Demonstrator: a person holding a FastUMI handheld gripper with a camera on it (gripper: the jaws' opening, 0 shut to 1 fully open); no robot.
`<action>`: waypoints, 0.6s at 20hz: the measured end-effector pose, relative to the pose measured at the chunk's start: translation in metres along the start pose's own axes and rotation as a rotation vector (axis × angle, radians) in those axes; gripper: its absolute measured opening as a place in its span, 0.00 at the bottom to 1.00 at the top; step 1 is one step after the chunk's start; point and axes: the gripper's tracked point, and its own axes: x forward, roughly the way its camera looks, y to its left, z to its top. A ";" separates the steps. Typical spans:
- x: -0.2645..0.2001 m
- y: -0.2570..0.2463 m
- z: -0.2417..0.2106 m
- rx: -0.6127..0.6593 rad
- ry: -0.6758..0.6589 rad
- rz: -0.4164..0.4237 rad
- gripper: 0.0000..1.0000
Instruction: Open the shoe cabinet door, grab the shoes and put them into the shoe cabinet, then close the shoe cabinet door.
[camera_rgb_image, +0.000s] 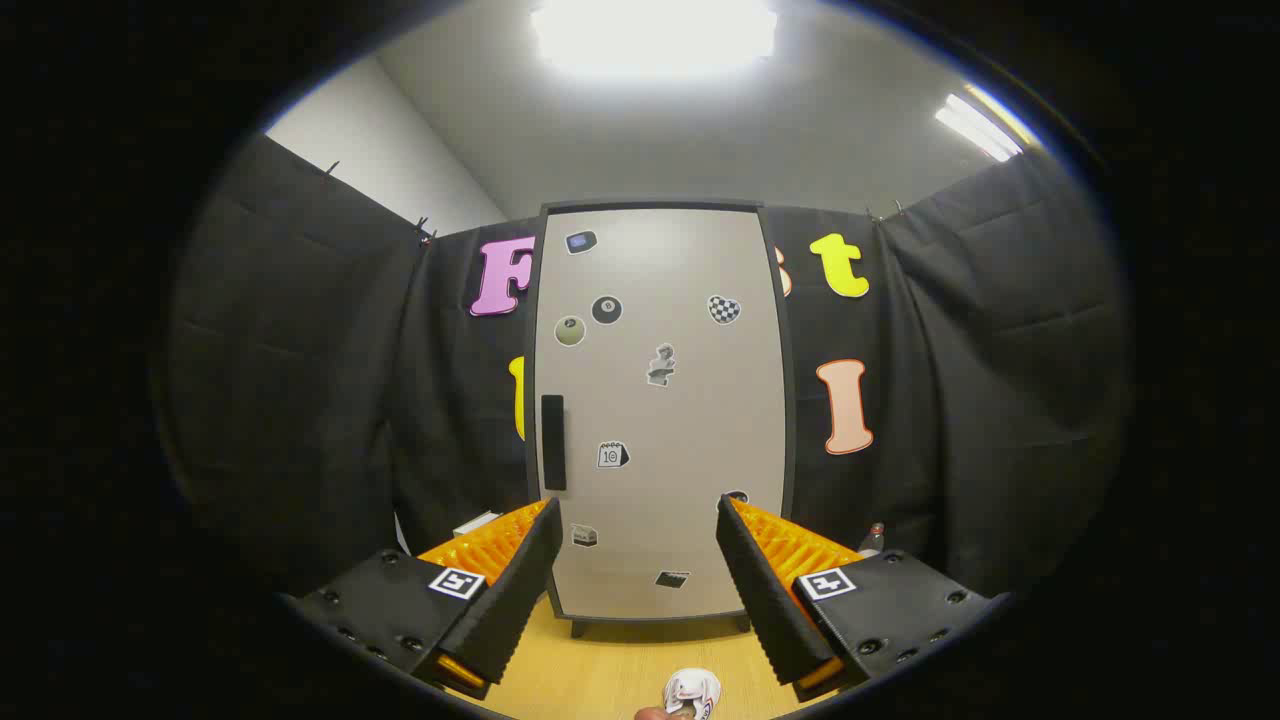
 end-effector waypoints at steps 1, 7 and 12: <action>-0.001 0.001 0.000 0.001 0.002 0.004 0.98; -0.006 0.002 -0.006 -0.008 0.019 0.020 0.98; -0.005 -0.004 -0.007 -0.001 0.024 0.014 0.98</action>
